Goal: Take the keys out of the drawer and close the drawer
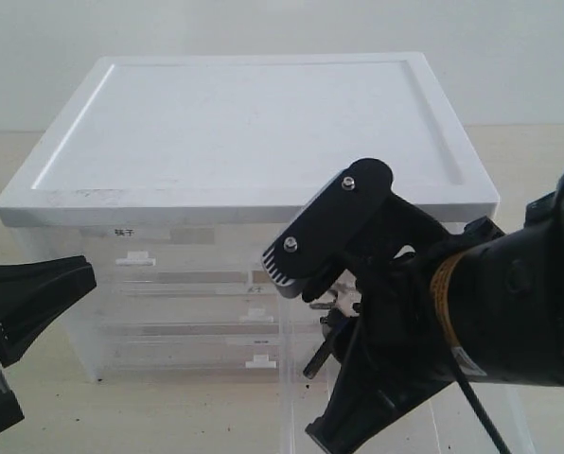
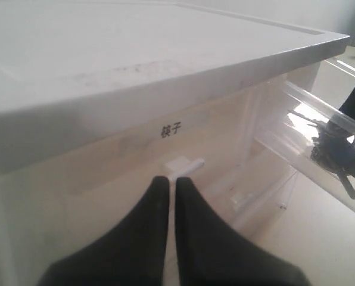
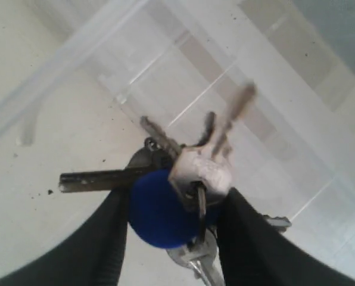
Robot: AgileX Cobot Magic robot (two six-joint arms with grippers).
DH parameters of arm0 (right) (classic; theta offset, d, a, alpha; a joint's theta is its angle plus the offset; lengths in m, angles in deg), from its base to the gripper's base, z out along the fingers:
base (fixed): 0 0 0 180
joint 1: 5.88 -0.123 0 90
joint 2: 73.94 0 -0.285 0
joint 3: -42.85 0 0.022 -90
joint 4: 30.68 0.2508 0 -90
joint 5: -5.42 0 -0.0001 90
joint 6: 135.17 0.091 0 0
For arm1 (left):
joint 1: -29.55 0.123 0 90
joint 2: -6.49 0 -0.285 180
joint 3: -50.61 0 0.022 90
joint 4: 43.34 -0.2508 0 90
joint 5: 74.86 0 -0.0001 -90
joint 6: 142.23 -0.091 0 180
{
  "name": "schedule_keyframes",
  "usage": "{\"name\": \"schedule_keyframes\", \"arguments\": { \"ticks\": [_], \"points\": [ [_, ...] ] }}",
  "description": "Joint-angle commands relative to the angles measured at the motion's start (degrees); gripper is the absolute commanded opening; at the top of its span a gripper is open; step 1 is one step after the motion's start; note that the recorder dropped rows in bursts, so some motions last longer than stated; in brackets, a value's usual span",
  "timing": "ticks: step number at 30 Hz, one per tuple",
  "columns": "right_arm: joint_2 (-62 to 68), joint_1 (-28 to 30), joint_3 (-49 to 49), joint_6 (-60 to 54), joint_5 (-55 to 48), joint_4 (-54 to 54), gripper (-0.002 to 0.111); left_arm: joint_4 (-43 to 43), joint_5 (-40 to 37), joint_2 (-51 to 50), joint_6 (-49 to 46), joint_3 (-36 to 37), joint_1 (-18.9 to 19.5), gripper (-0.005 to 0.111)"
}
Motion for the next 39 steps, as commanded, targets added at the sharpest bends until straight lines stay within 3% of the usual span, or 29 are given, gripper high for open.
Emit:
{"name": "schedule_keyframes", "arguments": {
  "ticks": [1,6,12,22,30,39],
  "points": [
    [0.7,0.1,0.2,-3.2,-0.5,0.5,0.001,-0.6,1.2,-0.3,0.7,-0.2,0.1,0.005],
    [-1.1,0.1,-3.6,-5.3,-3.2,1.0,0.000,-0.8,1.6,-0.3,0.8,-0.2,0.1,0.005],
    [-8.3,-5.1,-5.0,-5.0,-3.9,-1.9,0.000,-0.9,1.7,-0.3,0.8,-0.2,0.1,0.005],
    [-12.1,-5.1,-11.5,-6.4,-6.0,-3.3,0.000,-0.9,1.7,-0.3,0.8,-0.2,0.1,0.005],
    [-11.9,-5.1,-17.6,-11.5,-3.5,1.0,0.000,-1.6,2.8,-0.3,0.8,-0.2,0.1,0.005],
    [-7.4,-5.1,-18.2,-15.0,5.5,6.9,0.000,-2.2,4.8,-0.3,0.8,0.7,0.1,0.005]
  ]
}}
